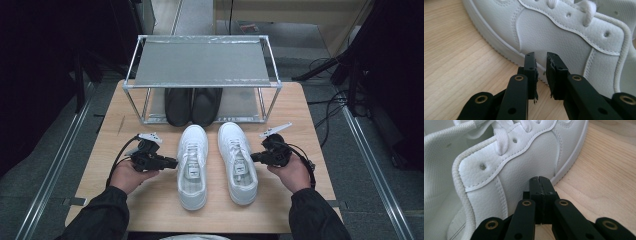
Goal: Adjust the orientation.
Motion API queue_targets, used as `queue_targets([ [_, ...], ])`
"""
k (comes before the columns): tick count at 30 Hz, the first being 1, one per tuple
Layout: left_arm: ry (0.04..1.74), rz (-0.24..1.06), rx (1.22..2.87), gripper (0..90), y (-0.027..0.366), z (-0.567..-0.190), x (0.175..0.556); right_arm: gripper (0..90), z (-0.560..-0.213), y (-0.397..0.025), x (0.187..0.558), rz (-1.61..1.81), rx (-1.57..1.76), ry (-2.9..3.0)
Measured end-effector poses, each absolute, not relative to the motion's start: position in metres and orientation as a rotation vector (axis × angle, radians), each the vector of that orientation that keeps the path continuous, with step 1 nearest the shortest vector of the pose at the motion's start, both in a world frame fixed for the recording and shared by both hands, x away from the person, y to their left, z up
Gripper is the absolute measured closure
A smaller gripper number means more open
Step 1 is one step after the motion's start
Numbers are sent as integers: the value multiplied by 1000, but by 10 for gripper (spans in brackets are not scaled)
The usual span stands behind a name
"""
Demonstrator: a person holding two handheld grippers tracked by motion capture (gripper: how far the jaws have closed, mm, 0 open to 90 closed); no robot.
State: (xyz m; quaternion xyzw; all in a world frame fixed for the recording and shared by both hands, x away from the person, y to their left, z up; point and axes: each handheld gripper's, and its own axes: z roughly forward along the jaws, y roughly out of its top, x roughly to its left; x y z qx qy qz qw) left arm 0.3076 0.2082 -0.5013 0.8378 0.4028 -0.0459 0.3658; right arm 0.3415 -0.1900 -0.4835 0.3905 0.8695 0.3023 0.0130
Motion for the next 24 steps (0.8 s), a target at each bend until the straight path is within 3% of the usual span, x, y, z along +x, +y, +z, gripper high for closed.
queue_targets([
  [10, 1029, -127, 2156, 858, 201, -503, 304, 900, -483, -180, 348, 949, 1203, 2715],
  [24, 943, -210, 2154, 861, 167, -507, 293, 900, -484, -180, 350, 978, 1212, 2705],
])
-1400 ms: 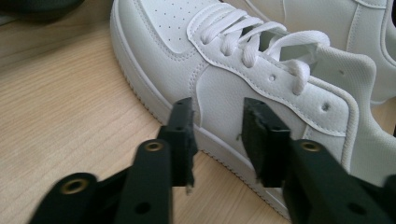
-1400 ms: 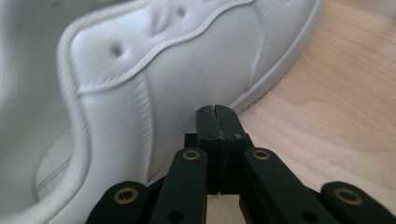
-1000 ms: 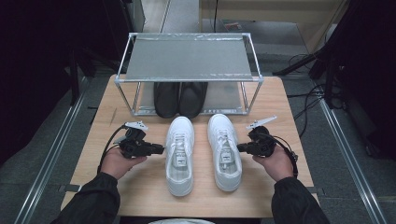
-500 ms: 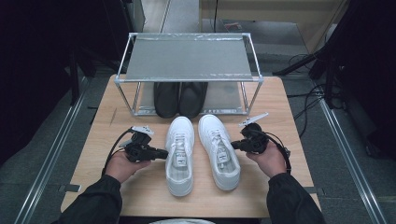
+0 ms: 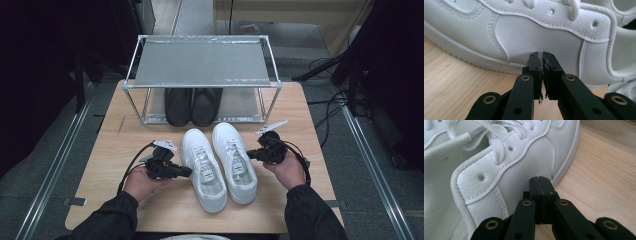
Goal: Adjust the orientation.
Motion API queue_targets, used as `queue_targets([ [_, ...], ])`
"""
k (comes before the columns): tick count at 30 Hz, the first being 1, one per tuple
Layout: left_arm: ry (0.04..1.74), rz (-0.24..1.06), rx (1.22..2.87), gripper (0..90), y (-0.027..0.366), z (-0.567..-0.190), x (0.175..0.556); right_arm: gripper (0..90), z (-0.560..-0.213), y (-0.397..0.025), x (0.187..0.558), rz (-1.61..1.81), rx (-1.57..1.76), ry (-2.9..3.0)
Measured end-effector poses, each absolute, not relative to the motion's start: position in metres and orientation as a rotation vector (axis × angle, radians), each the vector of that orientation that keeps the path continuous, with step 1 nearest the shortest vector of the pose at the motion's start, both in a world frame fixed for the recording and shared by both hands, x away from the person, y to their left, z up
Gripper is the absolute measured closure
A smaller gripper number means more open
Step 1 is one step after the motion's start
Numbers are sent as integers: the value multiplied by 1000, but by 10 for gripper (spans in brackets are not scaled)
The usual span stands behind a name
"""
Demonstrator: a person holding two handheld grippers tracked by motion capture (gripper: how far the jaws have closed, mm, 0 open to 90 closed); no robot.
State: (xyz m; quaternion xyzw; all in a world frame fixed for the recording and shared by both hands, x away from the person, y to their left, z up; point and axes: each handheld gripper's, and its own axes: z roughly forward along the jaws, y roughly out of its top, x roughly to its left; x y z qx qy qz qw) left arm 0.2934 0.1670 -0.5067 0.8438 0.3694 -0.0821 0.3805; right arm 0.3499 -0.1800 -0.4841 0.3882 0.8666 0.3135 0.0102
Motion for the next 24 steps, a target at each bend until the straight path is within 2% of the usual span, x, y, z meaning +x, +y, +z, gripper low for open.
queue_targets([
  [15, 995, -208, 2100, 864, 158, -511, 290, 900, -486, -177, 357, 1035, 1267, 2664],
  [24, 951, -244, 2118, 863, 146, -511, 286, 900, -487, -178, 362, 1042, 1283, 2604],
])
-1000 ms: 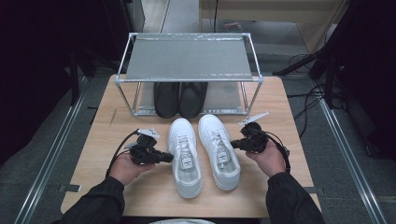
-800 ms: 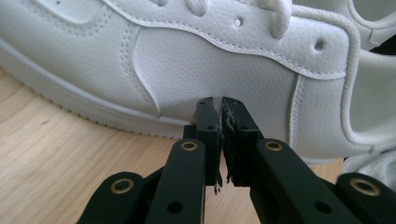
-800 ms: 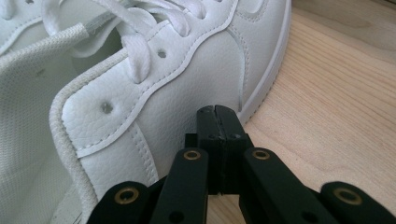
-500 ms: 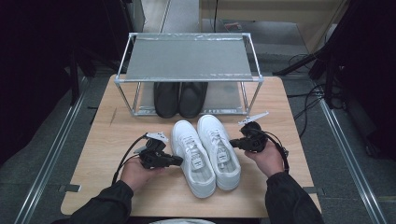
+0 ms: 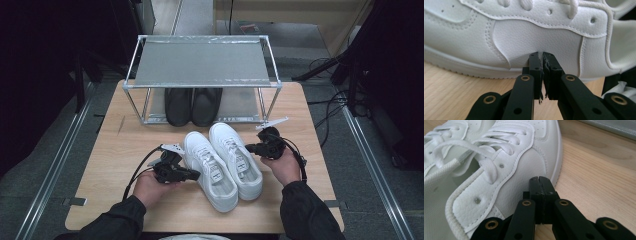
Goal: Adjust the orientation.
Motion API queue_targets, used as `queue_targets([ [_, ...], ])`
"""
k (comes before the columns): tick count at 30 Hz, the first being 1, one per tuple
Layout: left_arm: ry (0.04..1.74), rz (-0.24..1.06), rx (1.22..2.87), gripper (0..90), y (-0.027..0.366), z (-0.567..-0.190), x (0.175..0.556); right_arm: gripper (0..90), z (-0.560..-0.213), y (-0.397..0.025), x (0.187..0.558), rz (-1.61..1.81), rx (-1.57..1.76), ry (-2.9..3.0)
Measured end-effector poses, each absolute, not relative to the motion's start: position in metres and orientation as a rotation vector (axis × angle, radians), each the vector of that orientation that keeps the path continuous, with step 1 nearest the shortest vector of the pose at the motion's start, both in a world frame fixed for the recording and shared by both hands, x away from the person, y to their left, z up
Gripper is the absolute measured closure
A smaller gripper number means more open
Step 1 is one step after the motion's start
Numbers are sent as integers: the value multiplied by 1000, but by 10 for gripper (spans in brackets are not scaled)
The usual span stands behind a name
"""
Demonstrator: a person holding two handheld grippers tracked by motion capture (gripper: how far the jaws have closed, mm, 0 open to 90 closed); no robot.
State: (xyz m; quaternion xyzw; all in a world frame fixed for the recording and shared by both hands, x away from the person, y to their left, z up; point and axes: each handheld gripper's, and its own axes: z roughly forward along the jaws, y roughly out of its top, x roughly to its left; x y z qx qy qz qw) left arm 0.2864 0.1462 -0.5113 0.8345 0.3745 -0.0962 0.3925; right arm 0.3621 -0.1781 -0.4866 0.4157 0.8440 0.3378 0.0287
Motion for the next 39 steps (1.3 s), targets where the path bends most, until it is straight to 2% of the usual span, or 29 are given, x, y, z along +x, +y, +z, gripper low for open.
queue_targets([
  [4, 894, -277, 2128, 824, 152, -510, 288, 878, -487, -181, 364, 1050, 1289, 2584],
  [10, 858, -215, 2154, 750, 156, -500, 289, 816, -480, -190, 360, 1092, 1306, 2535],
  [13, 836, -224, 2148, 690, 159, -494, 290, 778, -473, -194, 355, 1148, 1309, 2505],
  [16, 826, -252, 2145, 589, 162, -489, 291, 712, -468, -196, 349, 1184, 1285, 2499],
  [17, 816, -237, 2144, 568, 164, -487, 291, 676, -467, -196, 347, 1183, 1270, 2500],
  [24, 802, -176, 2136, 455, 175, -478, 292, 586, -455, -199, 334, 1237, 1258, 2452],
  [33, 837, -122, 2112, 390, 191, -473, 298, 444, -438, -194, 316, 1332, 1197, 2385],
  [39, 853, -99, 2108, 381, 197, -471, 303, 440, -439, -182, 305, 1338, 1178, 2413],
])
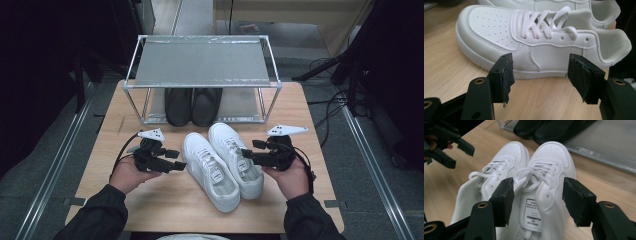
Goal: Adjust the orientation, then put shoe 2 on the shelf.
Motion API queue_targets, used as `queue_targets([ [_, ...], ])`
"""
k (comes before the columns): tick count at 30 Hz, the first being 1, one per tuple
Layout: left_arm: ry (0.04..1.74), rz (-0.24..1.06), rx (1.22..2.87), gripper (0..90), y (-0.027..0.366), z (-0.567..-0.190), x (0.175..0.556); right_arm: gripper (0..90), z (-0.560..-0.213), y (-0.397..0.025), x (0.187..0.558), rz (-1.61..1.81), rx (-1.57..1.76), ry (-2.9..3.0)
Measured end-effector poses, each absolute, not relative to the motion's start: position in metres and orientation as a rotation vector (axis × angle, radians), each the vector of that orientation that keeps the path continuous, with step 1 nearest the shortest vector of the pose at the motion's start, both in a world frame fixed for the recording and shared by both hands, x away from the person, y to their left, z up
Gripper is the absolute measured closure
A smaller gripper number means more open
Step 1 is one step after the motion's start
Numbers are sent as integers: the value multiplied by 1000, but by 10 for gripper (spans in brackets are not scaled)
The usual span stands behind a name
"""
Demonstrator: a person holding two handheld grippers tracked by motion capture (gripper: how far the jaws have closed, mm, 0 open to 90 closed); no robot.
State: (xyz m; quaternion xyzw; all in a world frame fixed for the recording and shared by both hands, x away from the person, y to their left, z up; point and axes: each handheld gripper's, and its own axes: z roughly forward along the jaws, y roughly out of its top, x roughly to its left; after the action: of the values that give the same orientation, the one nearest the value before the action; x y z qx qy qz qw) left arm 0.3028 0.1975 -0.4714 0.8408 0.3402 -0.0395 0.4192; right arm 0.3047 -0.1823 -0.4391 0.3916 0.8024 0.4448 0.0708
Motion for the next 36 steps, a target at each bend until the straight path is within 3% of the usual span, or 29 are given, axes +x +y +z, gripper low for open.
queue_targets([
  [10, 862, -92, 2111, 372, 199, -471, 309, 442, -441, -171, 289, 1332, 1159, 2440],
  [17, 869, -93, 2105, 371, 201, -471, 310, 391, -443, -164, 282, 1348, 1117, 2448],
  [36, 878, -98, 2102, 370, 201, -472, 310, 401, -456, -136, 275, 1273, 1157, 2466],
])
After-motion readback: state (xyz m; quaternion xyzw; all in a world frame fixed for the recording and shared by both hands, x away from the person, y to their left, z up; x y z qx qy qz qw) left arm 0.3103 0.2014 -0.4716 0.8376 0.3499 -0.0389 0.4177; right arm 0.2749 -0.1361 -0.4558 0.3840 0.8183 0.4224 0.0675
